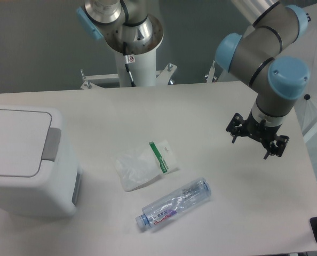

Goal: Open the trash can

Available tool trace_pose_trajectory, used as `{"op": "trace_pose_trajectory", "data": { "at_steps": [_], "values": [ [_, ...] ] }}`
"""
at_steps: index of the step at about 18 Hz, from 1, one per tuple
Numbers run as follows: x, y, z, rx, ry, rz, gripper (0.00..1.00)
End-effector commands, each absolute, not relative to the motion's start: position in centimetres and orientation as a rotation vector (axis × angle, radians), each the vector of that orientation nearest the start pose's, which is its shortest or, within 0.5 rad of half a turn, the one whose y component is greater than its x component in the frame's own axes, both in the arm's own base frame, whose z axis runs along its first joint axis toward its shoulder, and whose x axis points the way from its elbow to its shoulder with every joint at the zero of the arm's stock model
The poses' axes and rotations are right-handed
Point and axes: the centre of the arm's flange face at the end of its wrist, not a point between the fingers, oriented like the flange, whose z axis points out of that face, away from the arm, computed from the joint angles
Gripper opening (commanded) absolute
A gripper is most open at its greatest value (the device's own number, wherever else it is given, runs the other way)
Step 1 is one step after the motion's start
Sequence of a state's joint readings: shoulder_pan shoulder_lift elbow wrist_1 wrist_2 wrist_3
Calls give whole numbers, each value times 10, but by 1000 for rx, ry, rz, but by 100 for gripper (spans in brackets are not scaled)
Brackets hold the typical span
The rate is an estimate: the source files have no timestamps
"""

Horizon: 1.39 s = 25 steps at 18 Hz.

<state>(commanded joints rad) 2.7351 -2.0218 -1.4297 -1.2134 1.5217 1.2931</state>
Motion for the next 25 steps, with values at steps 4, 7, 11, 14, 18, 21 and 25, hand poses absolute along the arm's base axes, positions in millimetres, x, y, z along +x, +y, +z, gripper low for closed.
{"op": "trace_pose_trajectory", "data": {
  "at_steps": [4,7,11,14,18,21,25],
  "values": [
    [-551,389,332,-3068,202,41,100],
    [-543,395,330,-3074,202,28,100],
    [-507,392,334,-3072,146,4,100],
    [-478,400,346,-3068,14,1,100],
    [-448,427,363,-3000,-103,-34,100],
    [-413,448,379,-2979,-195,-83,100],
    [-380,470,409,-2901,-329,-112,100]
  ]
}}
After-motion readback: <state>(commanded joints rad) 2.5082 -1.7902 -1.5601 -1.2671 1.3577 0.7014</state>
